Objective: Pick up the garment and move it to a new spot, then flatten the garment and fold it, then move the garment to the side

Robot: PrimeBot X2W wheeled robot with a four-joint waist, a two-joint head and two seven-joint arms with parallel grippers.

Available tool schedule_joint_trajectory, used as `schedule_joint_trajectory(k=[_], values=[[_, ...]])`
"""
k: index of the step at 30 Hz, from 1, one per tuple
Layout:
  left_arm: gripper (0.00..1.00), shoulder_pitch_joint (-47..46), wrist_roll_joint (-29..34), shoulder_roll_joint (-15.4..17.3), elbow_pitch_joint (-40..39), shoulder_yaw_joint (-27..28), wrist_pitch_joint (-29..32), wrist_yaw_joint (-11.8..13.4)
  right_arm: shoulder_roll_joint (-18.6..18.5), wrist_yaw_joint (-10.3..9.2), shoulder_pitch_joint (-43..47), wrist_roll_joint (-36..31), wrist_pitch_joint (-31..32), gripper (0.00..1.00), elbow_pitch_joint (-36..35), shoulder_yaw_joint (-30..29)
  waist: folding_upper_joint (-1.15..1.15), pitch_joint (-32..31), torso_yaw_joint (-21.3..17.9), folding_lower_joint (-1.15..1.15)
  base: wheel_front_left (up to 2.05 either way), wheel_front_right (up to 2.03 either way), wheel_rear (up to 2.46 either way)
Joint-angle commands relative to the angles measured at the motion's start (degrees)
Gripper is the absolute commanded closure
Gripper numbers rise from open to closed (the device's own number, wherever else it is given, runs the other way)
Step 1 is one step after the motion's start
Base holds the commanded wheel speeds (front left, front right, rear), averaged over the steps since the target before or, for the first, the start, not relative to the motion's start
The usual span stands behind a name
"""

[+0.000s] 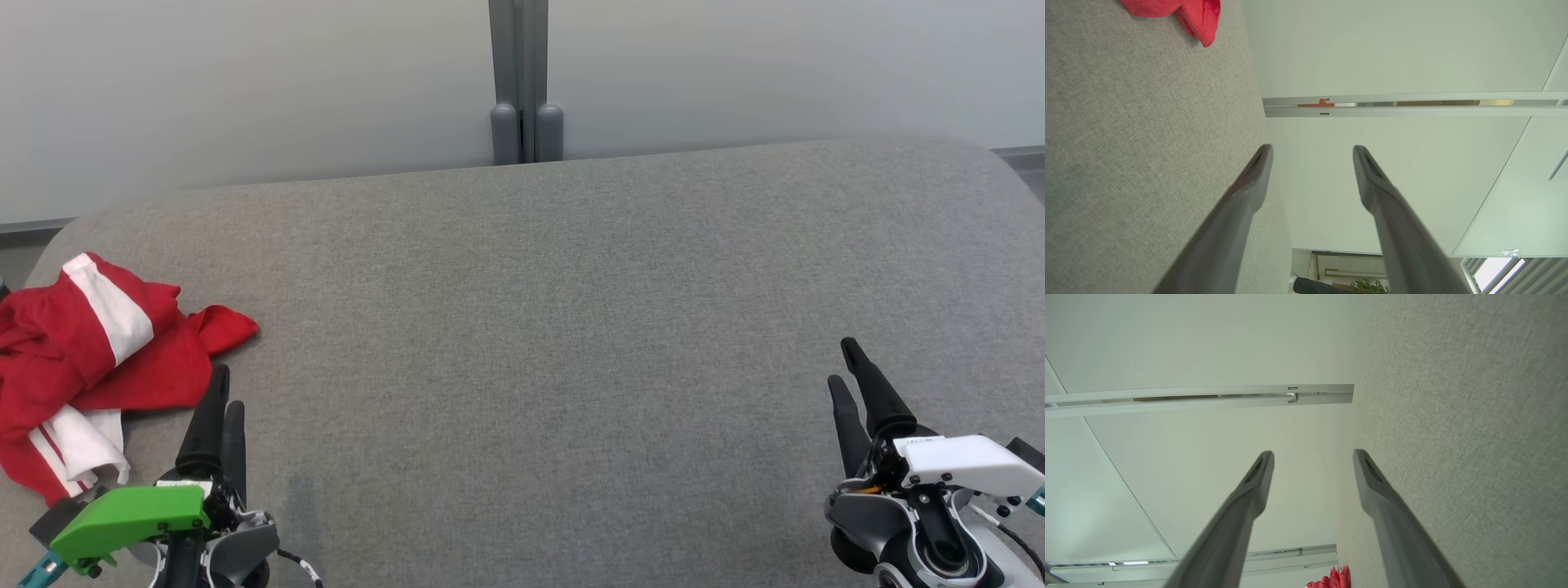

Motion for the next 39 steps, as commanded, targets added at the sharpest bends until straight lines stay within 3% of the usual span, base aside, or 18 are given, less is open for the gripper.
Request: schedule_joint_trajectory(k=[1,8,25,39], values=[[0.0,-2.0,0.9,0.4,-1.2,-0.6,-0.7,-0.6,-0.2,0.1,-1.1,-1.7,0.0,0.0,-1.1,-1.1,0.0,0.0,0.0,0.0,0.0,0.0,0.0],[0.0,-3.1,5.7,1.7,-1.0,-2.7,-3.0,-1.1,0.6,0.1,-1.3,-11.0,-0.1,0.0,-1.4,-3.1,0.0,0.1,0.1,0.0,0.0,0.0,0.0],[0.0,-4.5,24.8,1.7,-0.6,-4.2,-7.1,-2.3,2.7,0.12,-0.8,-39.5,-0.1,0.0,-2.0,-7.1,0.0,0.3,0.1,0.0,0.0,0.0,0.0],[0.0,-5.6,37.6,2.3,1.5,-6.5,-9.8,-3.1,4.4,0.13,0.4,-55.3,1.4,0.0,-2.7,-9.5,0.0,0.5,0.2,0.0,0.0,0.0,0.0]])
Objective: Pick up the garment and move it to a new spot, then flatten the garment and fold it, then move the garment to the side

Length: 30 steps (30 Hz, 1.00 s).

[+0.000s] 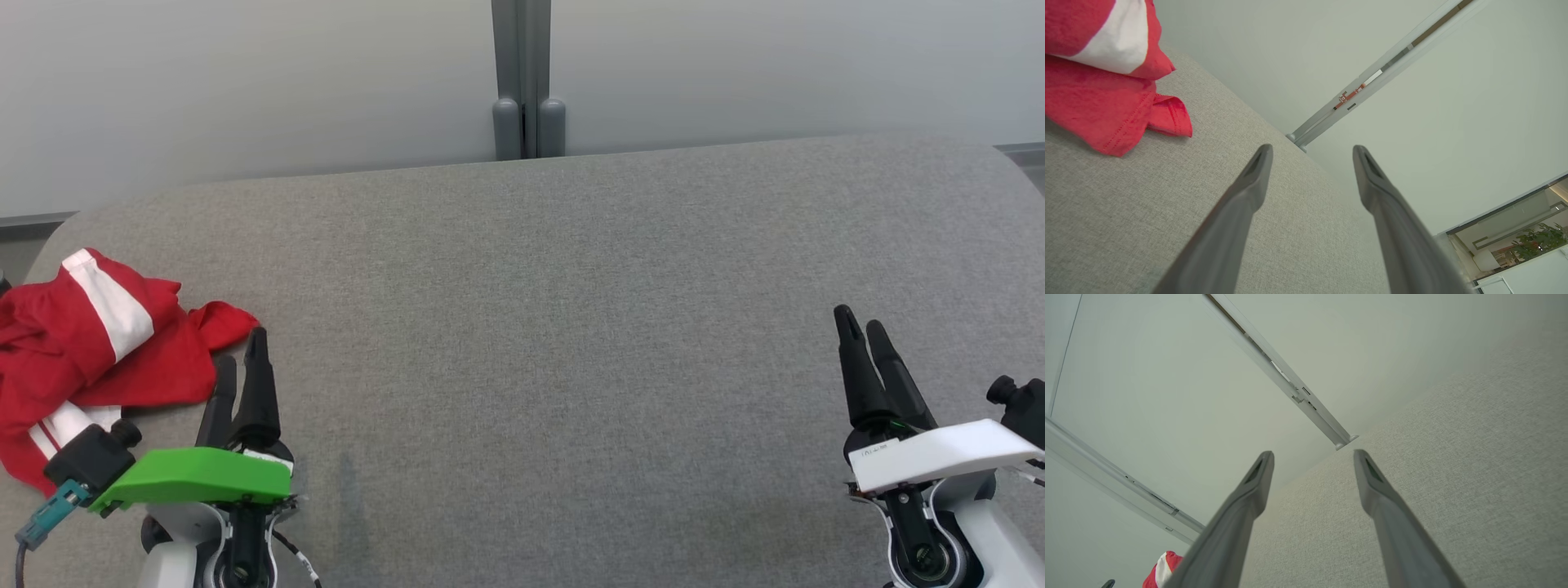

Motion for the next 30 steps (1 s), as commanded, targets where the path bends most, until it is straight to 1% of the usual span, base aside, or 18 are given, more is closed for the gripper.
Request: schedule_joint_trajectory(k=[1,5,14,30], values=[[0.0,-1.9,2.2,0.7,-0.2,-0.3,-0.6,-0.5,-0.2,0.12,-0.4,-2.5,0.4,0.0,-0.9,-0.9,0.0,0.0,0.0,0.0,0.0,0.0,0.0],[0.0,-2.2,6.0,1.3,0.8,-1.2,-1.3,-0.7,0.2,0.13,0.0,-6.1,1.0,0.0,-0.9,-1.6,0.0,0.1,0.0,0.0,0.0,0.0,0.0],[0.0,-2.5,13.3,1.4,2.8,-1.9,-2.8,-1.1,1.5,0.14,0.5,-13.9,2.1,0.0,-0.7,-3.9,0.0,0.2,0.0,0.0,0.0,0.0,0.0],[0.0,-3.4,24.9,1.9,6.5,-2.9,-5.3,-1.1,3.6,0.15,1.1,-25.0,3.4,0.0,-0.4,-6.5,0.0,0.7,0.2,0.0,0.0,0.0,0.0]])
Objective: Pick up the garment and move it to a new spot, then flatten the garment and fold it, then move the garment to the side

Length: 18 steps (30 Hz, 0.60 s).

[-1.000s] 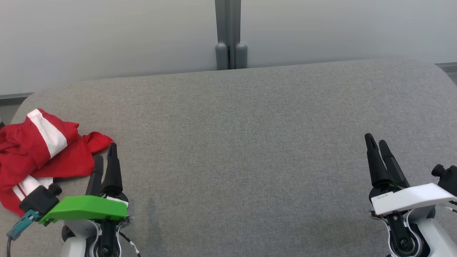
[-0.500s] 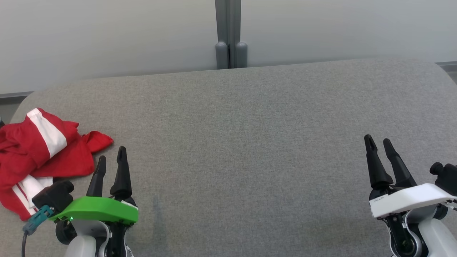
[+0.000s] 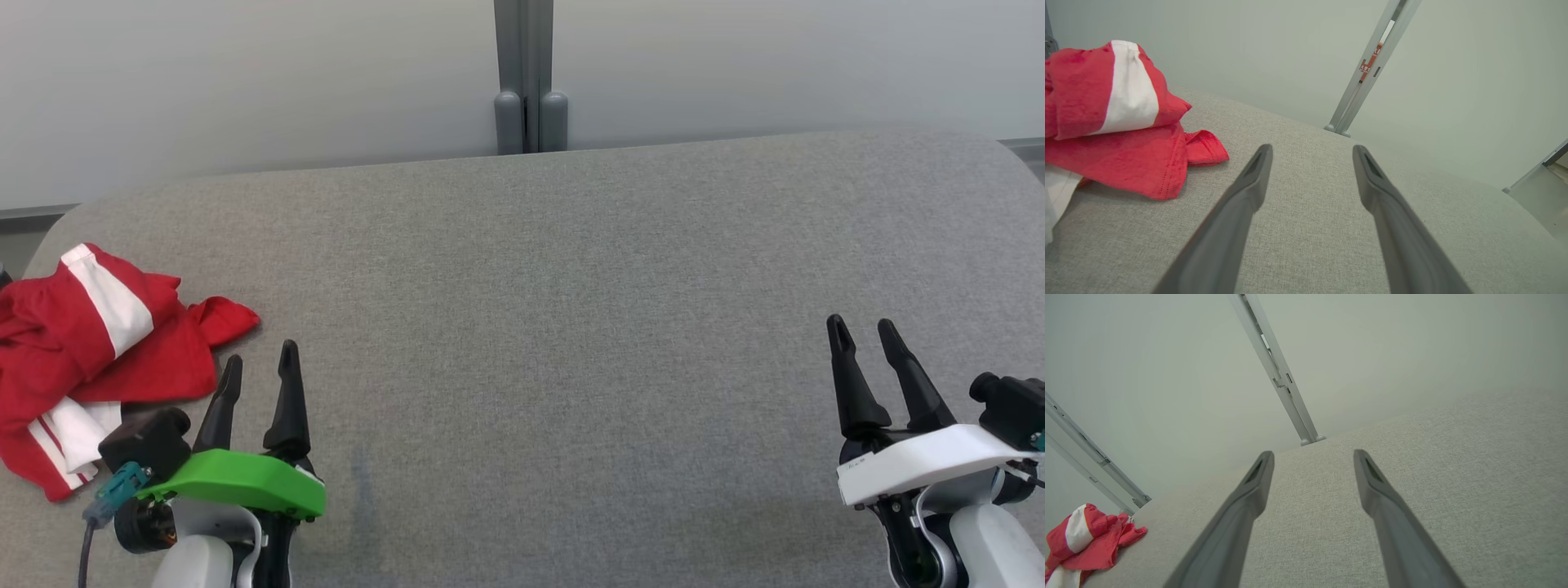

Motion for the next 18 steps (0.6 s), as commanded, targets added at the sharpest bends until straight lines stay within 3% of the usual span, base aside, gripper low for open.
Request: schedule_joint_trajectory(k=[1,18], values=[[0.0,-1.7,1.7,0.6,0.1,-0.2,-0.6,-0.2,0.1,0.14,0.1,-1.9,0.2,0.0,-0.4,-0.7,0.0,0.1,0.0,0.0,0.0,0.0,0.0],[0.0,-2.2,10.5,0.5,3.2,-0.6,-2.9,-0.5,2.3,0.15,1.0,-11.9,1.2,0.0,-0.4,-2.9,0.0,0.4,0.2,0.0,0.0,0.0,0.0]])
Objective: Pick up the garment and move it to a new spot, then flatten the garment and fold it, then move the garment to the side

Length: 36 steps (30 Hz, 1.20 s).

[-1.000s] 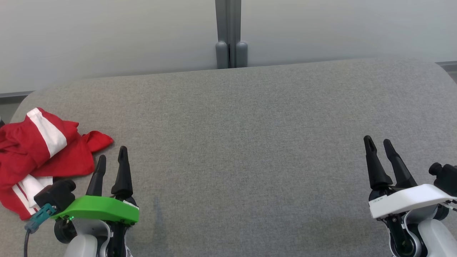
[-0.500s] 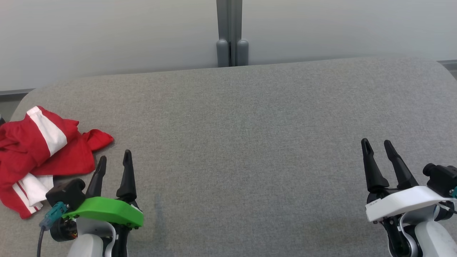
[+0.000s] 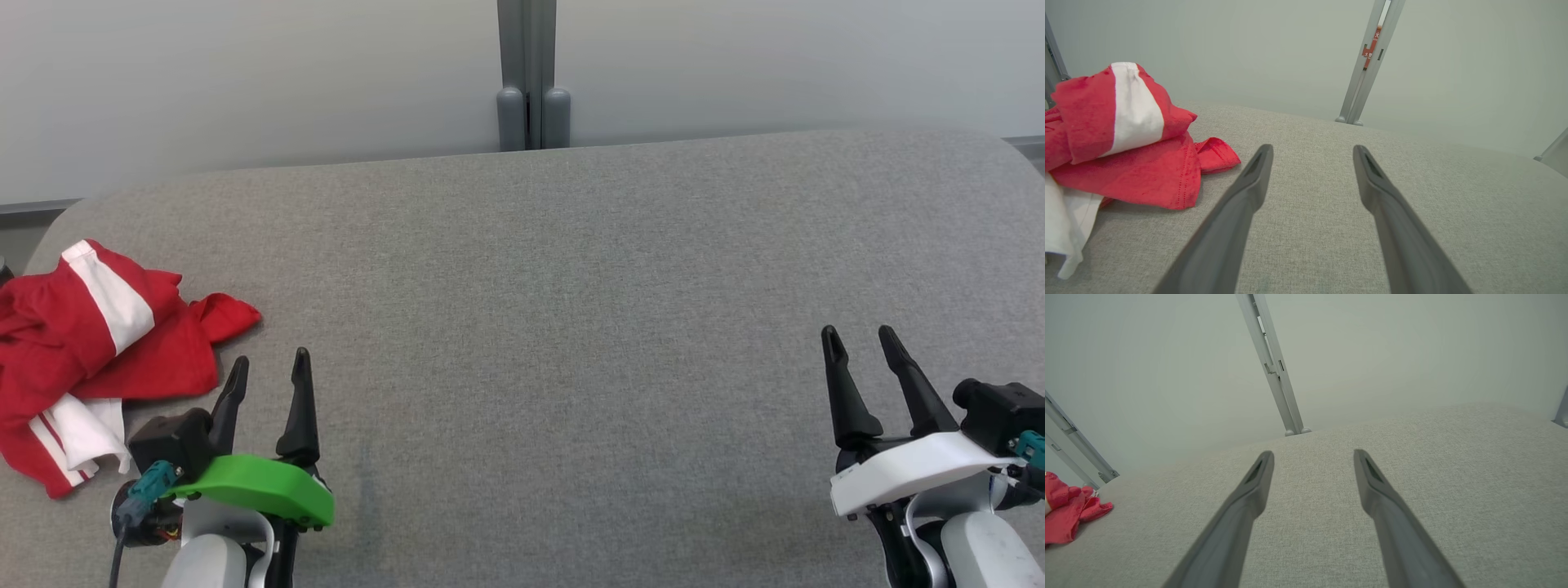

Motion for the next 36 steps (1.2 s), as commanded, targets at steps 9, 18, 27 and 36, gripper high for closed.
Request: schedule_joint_trajectory(k=[9,18,27,36], values=[[0.0,-1.6,4.9,0.3,1.5,-0.1,-1.6,-0.3,1.1,0.15,0.4,-5.8,0.4,0.0,-0.4,-1.4,0.0,0.1,0.1,0.0,0.0,0.0,0.0],[0.0,-1.8,8.2,0.0,3.0,0.1,-2.6,-0.6,2.0,0.11,0.8,-9.8,0.0,0.0,-0.3,-2.0,0.0,0.3,0.3,0.0,0.0,0.0,0.0],[0.0,-1.9,10.9,-0.4,3.5,0.7,-3.6,-0.9,3.0,0.11,1.3,-13.3,0.4,0.0,-0.3,-2.9,0.0,0.5,0.5,0.0,0.0,0.0,0.0],[0.0,-2.0,11.0,-0.9,3.2,1.3,-3.9,-1.4,3.5,0.11,1.4,-14.8,0.2,0.0,-0.2,-3.3,0.0,0.8,0.6,0.0,0.0,0.0,0.0]])
